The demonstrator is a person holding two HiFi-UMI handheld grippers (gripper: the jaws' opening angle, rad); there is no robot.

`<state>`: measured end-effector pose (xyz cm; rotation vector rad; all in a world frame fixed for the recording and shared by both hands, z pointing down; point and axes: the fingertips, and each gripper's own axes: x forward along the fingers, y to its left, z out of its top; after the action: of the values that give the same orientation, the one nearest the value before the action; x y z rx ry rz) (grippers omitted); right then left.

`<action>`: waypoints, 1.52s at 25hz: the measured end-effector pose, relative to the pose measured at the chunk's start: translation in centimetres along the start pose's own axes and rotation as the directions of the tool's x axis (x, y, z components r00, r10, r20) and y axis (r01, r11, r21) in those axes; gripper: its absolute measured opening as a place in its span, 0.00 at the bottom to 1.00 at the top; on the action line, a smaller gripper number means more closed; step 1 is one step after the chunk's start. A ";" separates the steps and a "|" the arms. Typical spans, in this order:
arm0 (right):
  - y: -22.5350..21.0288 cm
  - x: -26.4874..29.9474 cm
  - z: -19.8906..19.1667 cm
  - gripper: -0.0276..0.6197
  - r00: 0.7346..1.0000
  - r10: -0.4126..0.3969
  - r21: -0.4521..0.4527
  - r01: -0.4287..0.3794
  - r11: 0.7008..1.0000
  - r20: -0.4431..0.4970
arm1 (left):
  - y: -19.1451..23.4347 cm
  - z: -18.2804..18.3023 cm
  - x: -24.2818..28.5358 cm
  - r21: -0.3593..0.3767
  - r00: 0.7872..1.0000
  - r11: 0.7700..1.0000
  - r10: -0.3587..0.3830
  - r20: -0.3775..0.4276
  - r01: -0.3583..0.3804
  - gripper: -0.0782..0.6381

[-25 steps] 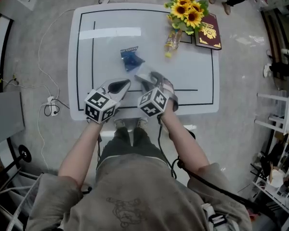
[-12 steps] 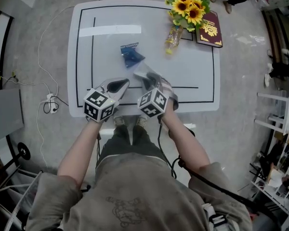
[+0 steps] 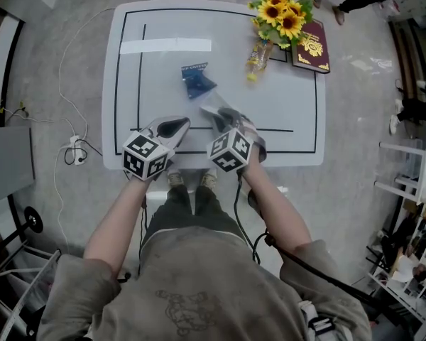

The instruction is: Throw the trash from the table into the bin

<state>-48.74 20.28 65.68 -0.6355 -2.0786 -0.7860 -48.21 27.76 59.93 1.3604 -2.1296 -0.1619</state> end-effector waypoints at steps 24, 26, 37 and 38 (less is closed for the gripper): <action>-6.4 -10.5 4.3 0.14 0.970 -0.114 0.120 0.090 0.989 0.215 | -2.2 7.0 -4.0 0.054 0.993 0.997 0.055 0.106 -0.061 0.11; -7.6 -13.1 5.7 0.14 0.953 -0.139 0.145 0.103 0.984 0.270 | -2.9 9.0 -4.9 0.069 0.989 0.995 0.058 0.136 -0.068 0.11; -12.9 -29.8 13.3 0.14 0.739 -0.302 0.264 0.172 0.949 0.603 | -9.0 22.4 -11.8 0.205 0.932 0.975 0.005 0.363 -0.085 0.11; -13.1 -31.1 13.7 0.14 0.717 -0.313 0.274 0.175 0.946 0.623 | -9.6 23.3 -12.4 0.218 0.926 0.972 -0.002 0.379 -0.087 0.11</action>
<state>-47.33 16.08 29.49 -0.5813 -2.9090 -0.5157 -49.68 28.98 31.87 1.5098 -2.5642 -0.1736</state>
